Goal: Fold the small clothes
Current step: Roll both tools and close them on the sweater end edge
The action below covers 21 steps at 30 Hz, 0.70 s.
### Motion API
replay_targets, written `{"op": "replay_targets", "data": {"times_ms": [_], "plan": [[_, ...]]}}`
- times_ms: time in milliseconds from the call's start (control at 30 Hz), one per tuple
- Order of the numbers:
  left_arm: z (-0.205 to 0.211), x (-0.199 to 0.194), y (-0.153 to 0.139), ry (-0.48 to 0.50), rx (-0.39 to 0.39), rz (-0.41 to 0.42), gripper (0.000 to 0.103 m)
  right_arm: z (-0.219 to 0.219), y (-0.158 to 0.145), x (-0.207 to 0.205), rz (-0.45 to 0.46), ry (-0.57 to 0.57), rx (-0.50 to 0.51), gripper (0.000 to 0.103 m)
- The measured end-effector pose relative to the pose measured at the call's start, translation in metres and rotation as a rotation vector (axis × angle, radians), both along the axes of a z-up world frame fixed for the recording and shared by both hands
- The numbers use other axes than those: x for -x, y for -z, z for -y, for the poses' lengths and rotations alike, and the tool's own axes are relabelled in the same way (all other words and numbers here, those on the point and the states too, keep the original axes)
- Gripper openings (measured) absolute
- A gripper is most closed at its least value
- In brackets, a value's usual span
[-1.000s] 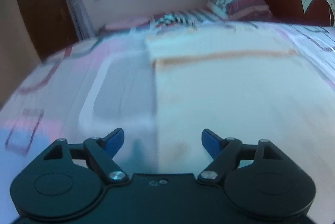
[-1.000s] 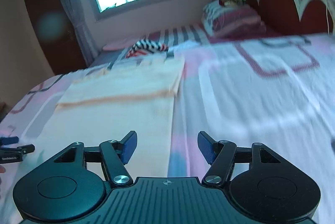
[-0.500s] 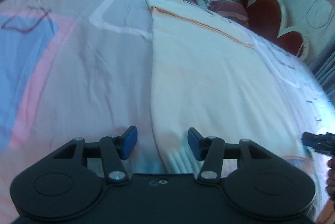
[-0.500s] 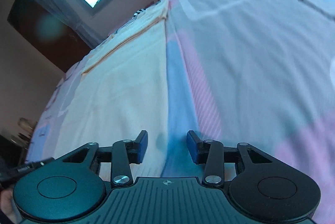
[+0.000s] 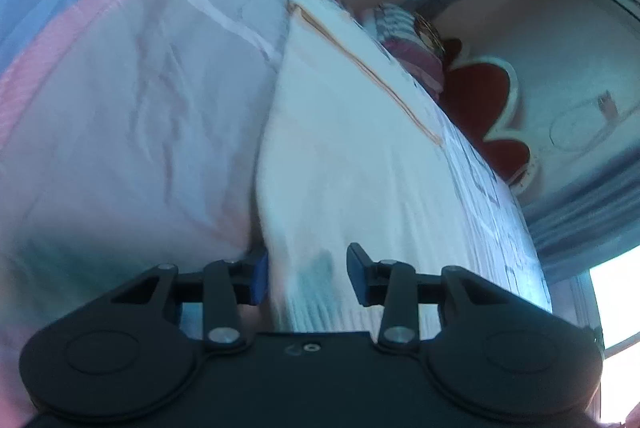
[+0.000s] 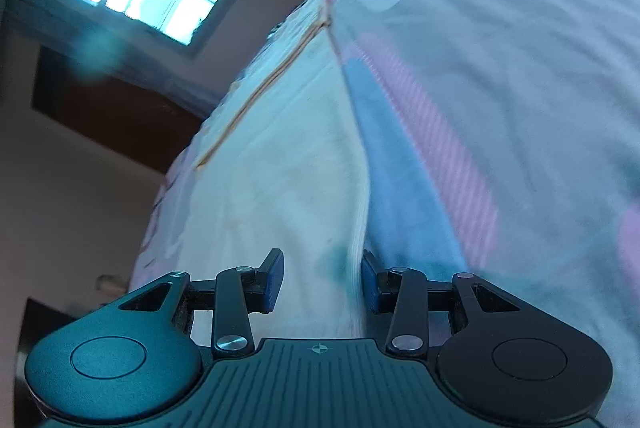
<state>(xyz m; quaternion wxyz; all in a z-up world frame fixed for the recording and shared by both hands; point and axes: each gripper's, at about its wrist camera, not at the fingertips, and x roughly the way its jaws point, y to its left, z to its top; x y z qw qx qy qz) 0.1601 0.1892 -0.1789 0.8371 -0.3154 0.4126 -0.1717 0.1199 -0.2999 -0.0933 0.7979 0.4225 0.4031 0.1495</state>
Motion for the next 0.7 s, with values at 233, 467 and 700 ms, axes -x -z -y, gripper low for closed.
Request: {"op": "replay_targets", "data": {"times_ms": [233,467,700], "plan": [[0.004,-0.008,0.008,-0.004,-0.031,-0.001,0.019,-0.001,0.004,0.001,0.009,-0.055,0.002,0.009],[0.002,0.001,-0.016,-0.039,-0.08,0.124,0.003,-0.003,-0.027,-0.003,0.103,-0.08,0.081,0.003],[0.0,-0.003,0.006,-0.056,-0.139,0.042,0.003,-0.005,-0.001,-0.005,-0.019,-0.092,0.135,0.003]]}}
